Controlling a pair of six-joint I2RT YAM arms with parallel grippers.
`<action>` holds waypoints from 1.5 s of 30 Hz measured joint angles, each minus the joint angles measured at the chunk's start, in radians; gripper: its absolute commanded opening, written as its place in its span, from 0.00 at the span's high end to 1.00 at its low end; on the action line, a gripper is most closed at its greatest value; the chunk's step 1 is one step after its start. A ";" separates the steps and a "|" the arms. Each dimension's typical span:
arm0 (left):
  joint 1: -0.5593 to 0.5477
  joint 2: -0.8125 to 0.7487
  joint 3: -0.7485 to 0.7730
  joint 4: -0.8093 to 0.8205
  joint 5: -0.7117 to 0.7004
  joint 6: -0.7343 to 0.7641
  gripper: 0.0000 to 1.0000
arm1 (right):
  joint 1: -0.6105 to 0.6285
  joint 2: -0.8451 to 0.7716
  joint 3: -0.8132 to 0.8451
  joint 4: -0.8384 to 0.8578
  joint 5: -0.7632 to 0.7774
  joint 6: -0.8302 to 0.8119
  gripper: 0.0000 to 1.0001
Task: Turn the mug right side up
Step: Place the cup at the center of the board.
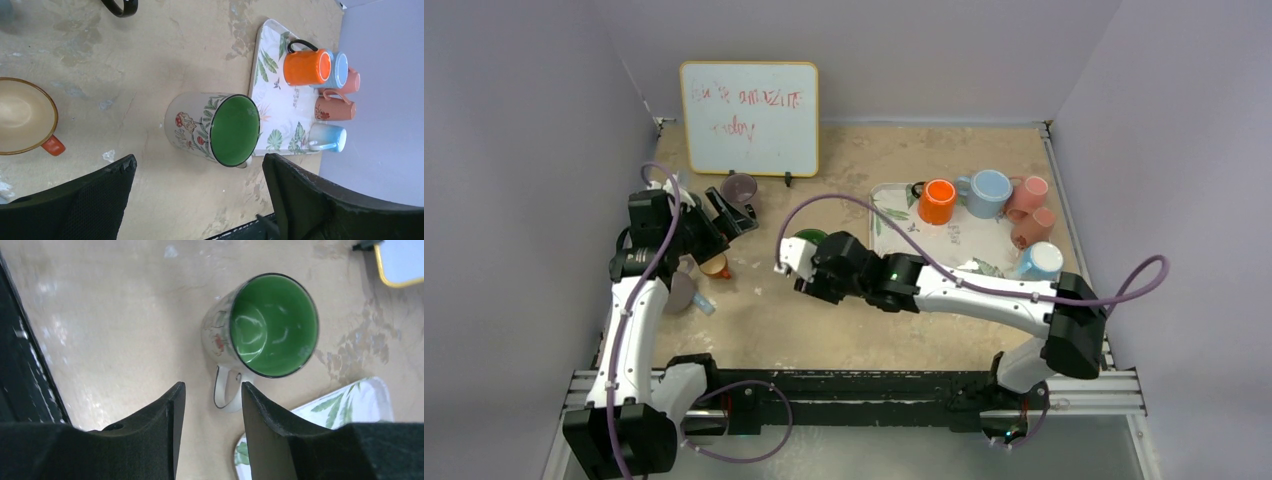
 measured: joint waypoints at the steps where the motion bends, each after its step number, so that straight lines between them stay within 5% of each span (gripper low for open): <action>1: 0.000 -0.009 -0.008 0.000 0.006 0.003 0.04 | -0.021 -0.024 -0.009 0.022 -0.007 0.050 0.52; 15: 0.000 -0.059 -0.040 -0.029 0.038 0.051 0.05 | -0.224 -0.038 -0.185 0.179 -0.150 0.356 0.54; 26: 0.000 -0.060 -0.047 -0.038 0.052 0.059 0.05 | -0.223 0.092 -0.183 0.251 -0.158 0.384 0.82; 35: 0.000 -0.072 -0.048 -0.039 0.053 0.059 0.05 | -0.226 0.211 -0.068 0.293 -0.103 0.392 0.94; 45: 0.000 -0.081 -0.048 -0.047 0.053 0.060 0.05 | -0.271 0.357 0.092 0.323 -0.002 0.398 0.95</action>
